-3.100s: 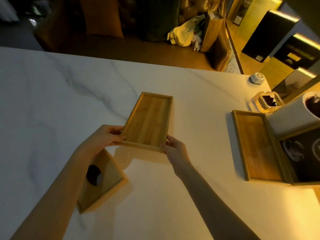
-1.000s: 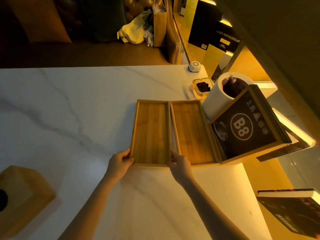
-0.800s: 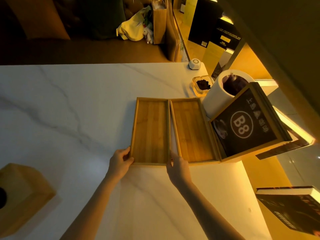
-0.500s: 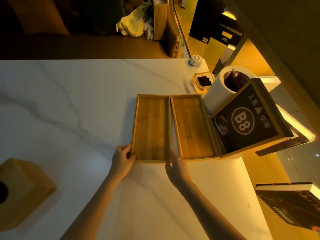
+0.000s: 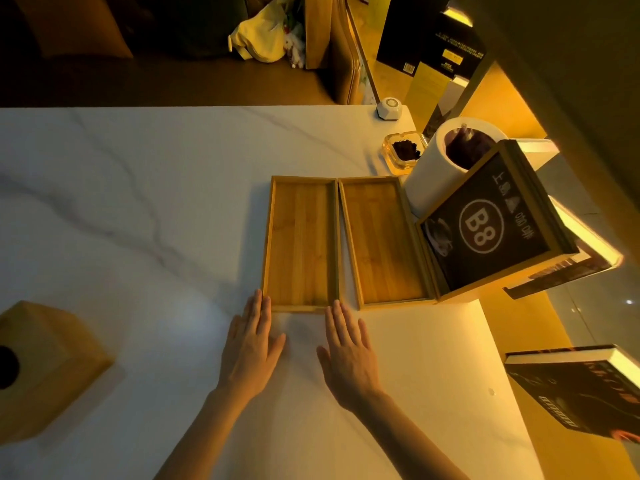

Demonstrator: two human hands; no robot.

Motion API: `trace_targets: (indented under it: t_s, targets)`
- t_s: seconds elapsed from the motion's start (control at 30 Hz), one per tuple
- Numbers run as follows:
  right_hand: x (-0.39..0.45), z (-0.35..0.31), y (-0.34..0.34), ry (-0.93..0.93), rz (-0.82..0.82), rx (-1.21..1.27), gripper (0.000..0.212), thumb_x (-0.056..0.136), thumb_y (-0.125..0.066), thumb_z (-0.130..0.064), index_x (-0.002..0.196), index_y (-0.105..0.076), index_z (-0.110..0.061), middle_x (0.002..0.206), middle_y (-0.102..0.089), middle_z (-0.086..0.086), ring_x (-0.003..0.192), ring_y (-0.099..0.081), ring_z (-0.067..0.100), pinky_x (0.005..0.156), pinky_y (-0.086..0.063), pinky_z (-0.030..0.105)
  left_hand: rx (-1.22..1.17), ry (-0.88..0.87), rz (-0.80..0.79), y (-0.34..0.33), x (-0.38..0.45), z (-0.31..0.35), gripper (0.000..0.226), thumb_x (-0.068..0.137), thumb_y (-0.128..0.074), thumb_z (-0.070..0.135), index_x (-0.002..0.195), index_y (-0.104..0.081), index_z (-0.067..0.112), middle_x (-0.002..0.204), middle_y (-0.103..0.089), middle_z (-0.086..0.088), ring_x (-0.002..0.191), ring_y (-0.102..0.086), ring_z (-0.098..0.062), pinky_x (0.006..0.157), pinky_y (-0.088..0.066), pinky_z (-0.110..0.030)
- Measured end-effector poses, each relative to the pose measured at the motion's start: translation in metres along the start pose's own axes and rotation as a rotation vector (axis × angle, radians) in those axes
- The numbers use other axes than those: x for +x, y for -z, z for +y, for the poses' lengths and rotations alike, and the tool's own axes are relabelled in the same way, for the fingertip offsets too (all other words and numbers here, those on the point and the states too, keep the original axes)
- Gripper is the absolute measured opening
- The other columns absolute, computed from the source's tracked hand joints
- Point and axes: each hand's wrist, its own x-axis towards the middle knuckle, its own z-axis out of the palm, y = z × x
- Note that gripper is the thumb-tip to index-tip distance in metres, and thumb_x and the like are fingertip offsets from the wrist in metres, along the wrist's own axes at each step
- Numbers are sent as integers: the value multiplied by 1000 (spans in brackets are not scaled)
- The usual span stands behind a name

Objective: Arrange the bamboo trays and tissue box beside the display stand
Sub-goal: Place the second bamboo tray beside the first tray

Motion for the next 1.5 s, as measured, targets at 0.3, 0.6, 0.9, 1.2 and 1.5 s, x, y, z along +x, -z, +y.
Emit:
trace_targets:
  t_s: [0.3,0.6,0.9,1.2,1.5]
  targets:
    - [-1,4,1,29,51,-2,60,95,-23,-40,133,20,-22,145,24,-2,130,33,20,98,37,29,-8,-22,-28,-2,3,-2,89,63,22,72,134,17,18,154,8,-6,143,-2,-21,115,-13,-38]
    - [-5,17,5,29,55,-30,59,96,-23,-39,135,18,-22,145,23,-3,132,30,21,98,35,30,-31,-50,-31,-8,-1,6,83,64,21,71,131,21,22,151,16,-3,142,1,-19,114,-9,-33]
    - [-6,28,9,20,37,-50,59,96,-23,-39,135,18,-23,145,23,-3,133,30,21,98,35,31,-55,-88,-36,-12,-4,14,84,66,17,71,134,17,22,151,14,-4,143,-1,-21,115,-15,-36]
    - [-6,29,8,2,-2,-26,60,96,-22,-40,138,16,-21,145,24,-2,135,27,21,111,16,38,-71,-98,-14,-16,-3,12,79,68,15,72,131,19,25,144,20,1,142,-7,-21,113,-18,-36]
    - [-7,26,14,23,22,-33,58,97,-26,-35,142,3,-17,154,9,4,136,20,21,111,10,38,-24,-61,-48,-14,-3,16,72,87,-23,55,140,8,18,152,14,-5,141,-14,-26,114,-19,-39]
